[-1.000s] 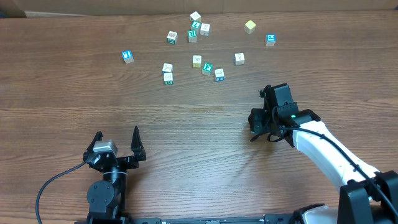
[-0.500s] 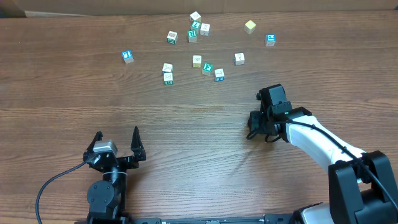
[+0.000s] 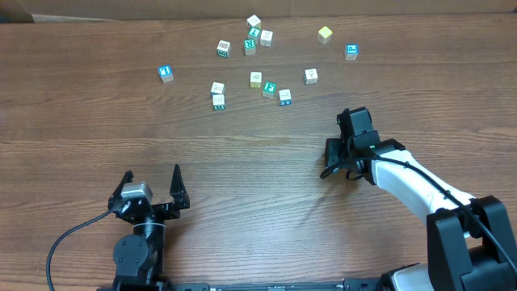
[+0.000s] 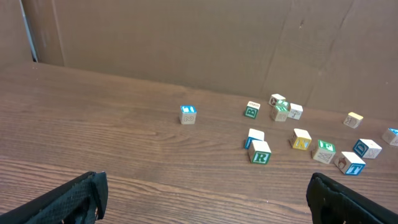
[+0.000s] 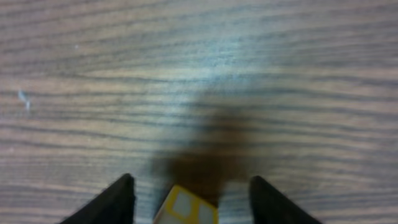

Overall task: Form a horizontal line
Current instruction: 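Lower the yellow-faced block onto the table and open the right gripper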

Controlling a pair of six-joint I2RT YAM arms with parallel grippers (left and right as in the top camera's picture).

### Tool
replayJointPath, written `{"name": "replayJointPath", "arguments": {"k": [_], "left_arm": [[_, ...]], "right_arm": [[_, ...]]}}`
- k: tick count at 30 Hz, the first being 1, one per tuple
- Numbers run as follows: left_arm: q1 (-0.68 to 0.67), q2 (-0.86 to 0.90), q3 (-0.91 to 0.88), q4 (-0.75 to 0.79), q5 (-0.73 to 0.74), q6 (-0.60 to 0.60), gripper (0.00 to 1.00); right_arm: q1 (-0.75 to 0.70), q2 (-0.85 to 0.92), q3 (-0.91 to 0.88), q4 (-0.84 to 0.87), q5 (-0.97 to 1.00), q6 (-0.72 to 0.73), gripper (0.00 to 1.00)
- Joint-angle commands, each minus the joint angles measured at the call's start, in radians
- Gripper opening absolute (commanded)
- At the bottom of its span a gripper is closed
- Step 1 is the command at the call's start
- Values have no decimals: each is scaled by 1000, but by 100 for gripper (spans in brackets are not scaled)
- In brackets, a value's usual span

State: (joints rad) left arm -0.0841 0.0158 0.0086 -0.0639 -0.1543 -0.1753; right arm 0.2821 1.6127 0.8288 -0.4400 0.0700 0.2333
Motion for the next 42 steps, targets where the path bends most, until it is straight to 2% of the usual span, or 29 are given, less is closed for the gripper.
{"name": "replayJointPath", "arguments": {"k": [1,3,7,13,23,31,42], "left_arm": [[5,-10,-3,1,-2,22,100],[5,-10,-3,1,-2,22,100],[5,-10,-3,1,-2,22,99],[5,-10,-3,1,-2,22,100],[5,-10,-3,1,-2,22,100],[5,-10,-3,1,-2,22,99],[5,-10,-3,1,-2,22,100]], "right_arm": [[-1,4,-5,-17,-71,3,59],[-1,4,-5,-41,-74,7,59],[-1,4,-5,-82,-73,7,37],[-1,4,-5,-62,-72,6,26],[-1,4,-5,31,68,-6,26],[-1,10,-5,140,78,-128,27],[-3,85,-5,192,121,-130,27]]}}
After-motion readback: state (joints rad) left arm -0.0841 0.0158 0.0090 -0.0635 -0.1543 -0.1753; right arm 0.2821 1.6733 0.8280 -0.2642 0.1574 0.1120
